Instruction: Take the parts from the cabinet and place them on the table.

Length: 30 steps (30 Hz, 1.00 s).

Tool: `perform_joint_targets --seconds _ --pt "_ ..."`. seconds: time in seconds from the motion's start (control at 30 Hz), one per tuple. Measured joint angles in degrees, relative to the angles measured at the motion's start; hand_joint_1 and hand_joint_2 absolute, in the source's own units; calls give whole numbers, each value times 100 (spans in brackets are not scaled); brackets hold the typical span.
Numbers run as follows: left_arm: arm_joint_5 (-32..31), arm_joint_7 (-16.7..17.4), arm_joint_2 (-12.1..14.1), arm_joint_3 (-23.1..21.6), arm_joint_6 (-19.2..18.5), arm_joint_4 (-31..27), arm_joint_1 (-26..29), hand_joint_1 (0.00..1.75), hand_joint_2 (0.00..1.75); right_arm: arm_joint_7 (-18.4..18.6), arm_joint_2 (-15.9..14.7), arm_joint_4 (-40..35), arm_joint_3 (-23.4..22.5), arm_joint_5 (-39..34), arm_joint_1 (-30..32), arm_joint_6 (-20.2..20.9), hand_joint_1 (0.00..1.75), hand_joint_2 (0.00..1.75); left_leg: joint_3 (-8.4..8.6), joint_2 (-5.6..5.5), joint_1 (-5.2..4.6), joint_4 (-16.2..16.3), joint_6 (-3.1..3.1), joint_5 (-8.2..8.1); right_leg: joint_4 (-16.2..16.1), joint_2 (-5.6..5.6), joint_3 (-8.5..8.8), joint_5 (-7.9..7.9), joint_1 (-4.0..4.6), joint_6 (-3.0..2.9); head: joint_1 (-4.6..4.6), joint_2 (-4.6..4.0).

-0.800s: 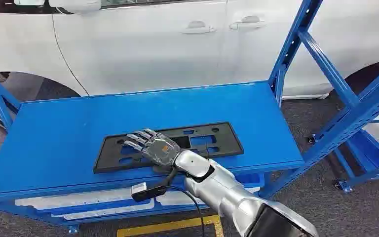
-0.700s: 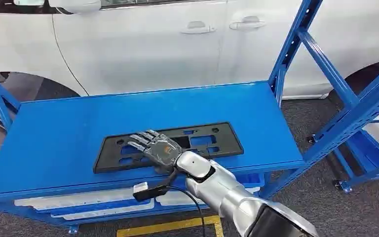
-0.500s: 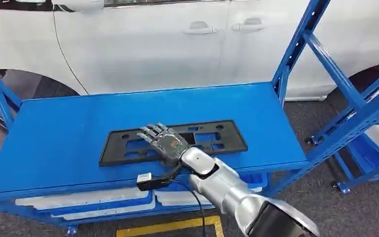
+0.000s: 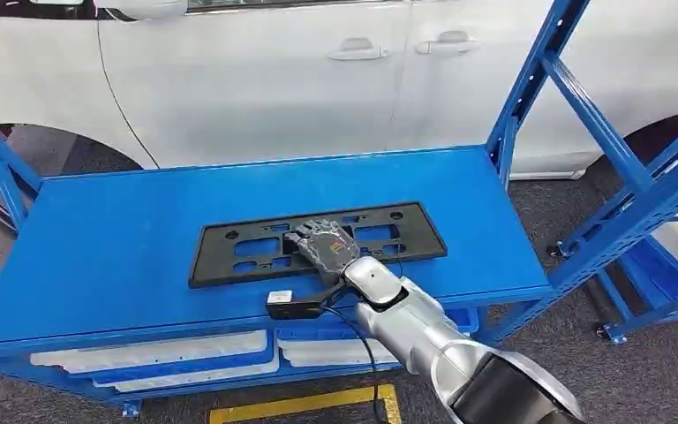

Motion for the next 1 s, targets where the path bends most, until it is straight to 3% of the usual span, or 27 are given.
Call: perform_joint_targets --seconds 0.03,0.07,0.1,0.2,0.23,0.27,0.3,0.37,0.4,0.43,0.53,0.57,0.6,0.63,0.7,0.73,0.77,0.8,0.87,0.9,0.93,1.0 --pt "0 0 0 0 0 0 -2 0 0 4 -11 15 -24 7 -5 0 168 175 13 -2 -6 -24 -39 16 -38 -1 8 25 -6 -41 0 0" --pt "0 -4 11 0 2 0 -6 0 0 29 -11 20 -37 9 -8 2 175 175 -14 3 -7 18 -60 -30 -118 -20 53 74 -80 -73 -2 0" --pt "0 -13 18 0 13 0 -4 0 0 75 -13 37 -50 15 -13 6 175 175 -51 11 -7 148 -84 -133 -151 -24 79 82 -69 -95 0 0" --pt "2 -17 22 0 39 0 6 0 0 255 -52 94 -172 17 -23 7 175 175 -669 8 11 1515 -134 -807 -146 -33 80 77 -55 -132 -2 0" --pt "2 -17 31 0 44 0 14 0 0 269 -83 111 -214 17 -24 2 175 175 -816 9 12 1828 -145 -881 -142 -36 82 75 -52 -132 -2 0" --pt "0 -17 39 0 50 0 22 0 0 293 -120 133 -268 19 -23 -7 175 175 -831 10 17 1845 -152 -806 -139 -36 90 73 -52 -129 0 0" --pt "0 -17 55 0 50 0 23 0 0 306 -148 148 -319 28 -25 -15 175 175 -685 12 24 1534 -156 -595 -131 -36 99 64 -56 -117 -2 0" --pt "-2 -18 70 0 52 0 18 0 0 319 -195 164 -378 35 -33 -26 175 175 -215 21 41 612 -164 -148 -90 -34 108 37 -76 -78 -2 0" --pt "-2 -22 70 0 52 0 9 0 0 321 -216 170 -415 39 -41 -28 175 175 66 28 57 49 -173 -78 -31 -31 94 2 -71 -33 -2 0" --pt "-4 -24 70 0 52 0 -2 0 0 330 -247 179 -453 44 -49 -28 175 175 88 -9 15 27 -90 -79 4 -15 70 -16 -34 -2 0 0" --pt "-7 -26 70 0 52 0 4 0 0 389 -297 201 -503 76 -56 -29 175 175 68 -9 -4 59 25 -74 -28 -5 78 19 -44 78 0 0" --pt "-22 -26 70 0 52 0 -3 0 0 415 -308 205 -520 90 -56 -31 175 175 79 2 30 23 77 -40 -9 2 64 -7 -51 113 -2 0" --pt "-37 -26 70 0 50 0 -14 0 0 439 -317 208 -544 107 -56 -37 175 175 76 11 34 14 99 -26 91 -4 41 -95 -65 142 0 0" --pt "-37 -26 72 0 50 0 -23 0 0 455 -326 212 -570 116 -59 -37 175 175 59 16 34 13 128 -17 379 -7 -94 -297 -68 168 0 0" --pt "-42 -42 74 0 44 0 -31 0 0 479 -350 227 -612 162 -46 -46 175 175 14 20 19 18 148 -4 1405 -8 -584 -791 -94 209 0 0" --pt "-52 -72 74 0 28 0 -29 0 175 485 -356 232 -636 192 -41 -52 175 175 1 21 13 19 154 1 1787 -9 -769 -901 -95 213 0 0" --pt "-68 -120 74 -2 2 0 -28 0 175 487 -367 236 -671 221 -35 -68 175 175 -1 19 10 19 156 3 1875 -9 -813 -866 -95 209 0 0" --pt "-101 -173 74 -9 -20 0 -29 0 175 485 -372 236 -717 240 -32 -85 175 175 4 12 8 19 156 4 1689 -8 -717 -709 -94 192 0 0" --pt "-127 -256 74 -46 -70 0 -40 0 175 457 -393 236 -793 286 -34 -133 175 175 30 -6 -1 18 148 7 709 -7 -217 -210 -80 117 0 0" --pt "-133 -289 72 -70 -90 0 -55 0 175 430 -396 234 -826 306 -46 -157 175 175 42 -8 -7 17 143 7 121 -5 87 4 -49 44 0 0" --pt "-134 -319 63 -98 -109 0 -68 0 175 398 -396 234 -871 317 -50 -173 175 175 36 -7 -3 13 123 12 -17 -6 134 -83 -25 28 0 0" --pt "-90 -341 63 -116 -114 0 -97 0 175 297 -396 223 -938 365 -43 -258 175 175 18 -13 2 2 32 27 -45 -14 113 -29 11 13 0 0"
